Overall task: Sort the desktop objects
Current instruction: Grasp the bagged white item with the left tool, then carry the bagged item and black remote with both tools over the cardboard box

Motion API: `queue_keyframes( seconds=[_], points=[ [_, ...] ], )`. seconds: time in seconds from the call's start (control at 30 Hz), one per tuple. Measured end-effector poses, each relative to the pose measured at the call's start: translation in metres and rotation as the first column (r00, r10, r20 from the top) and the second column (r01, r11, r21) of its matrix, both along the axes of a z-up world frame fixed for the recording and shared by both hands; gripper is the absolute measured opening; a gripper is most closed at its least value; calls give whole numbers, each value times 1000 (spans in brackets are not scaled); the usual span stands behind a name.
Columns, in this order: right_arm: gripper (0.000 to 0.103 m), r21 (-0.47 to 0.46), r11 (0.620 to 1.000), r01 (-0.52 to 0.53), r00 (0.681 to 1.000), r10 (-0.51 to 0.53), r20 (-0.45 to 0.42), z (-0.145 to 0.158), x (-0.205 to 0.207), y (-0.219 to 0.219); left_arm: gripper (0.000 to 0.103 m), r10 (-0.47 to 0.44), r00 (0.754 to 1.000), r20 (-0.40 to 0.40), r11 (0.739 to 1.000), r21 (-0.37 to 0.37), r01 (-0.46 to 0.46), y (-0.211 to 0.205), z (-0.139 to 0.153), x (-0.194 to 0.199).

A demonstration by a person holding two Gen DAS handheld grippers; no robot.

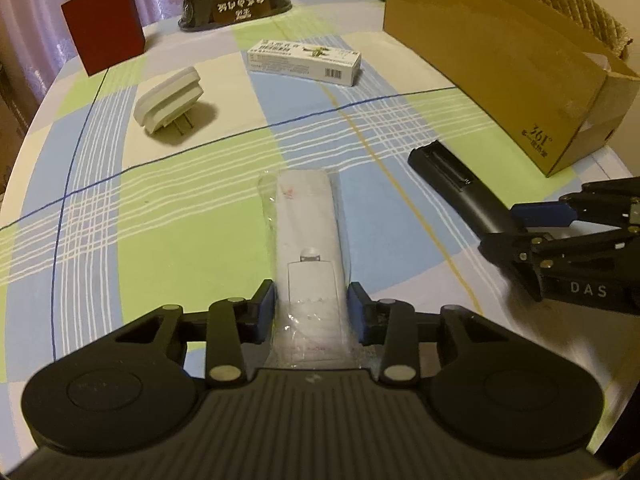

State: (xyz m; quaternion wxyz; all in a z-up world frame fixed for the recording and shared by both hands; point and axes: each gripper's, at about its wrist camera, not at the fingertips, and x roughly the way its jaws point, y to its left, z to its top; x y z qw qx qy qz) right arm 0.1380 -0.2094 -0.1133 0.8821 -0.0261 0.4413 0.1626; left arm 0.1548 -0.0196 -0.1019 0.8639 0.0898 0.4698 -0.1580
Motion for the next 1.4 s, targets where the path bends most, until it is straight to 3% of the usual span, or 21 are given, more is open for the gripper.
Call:
queue_keyframes(
  seconds=[0.43, 1.4],
  points=[
    [37, 8, 1000, 8, 1000, -8, 1, 9, -8, -2, 33, -14, 1000, 23, 998, -62, 15, -7, 17, -8],
    [37, 9, 1000, 11, 995, -12, 102, 50, -6, -5, 33, -27, 997, 77, 994, -105, 35, -18, 45, -8]
  ],
)
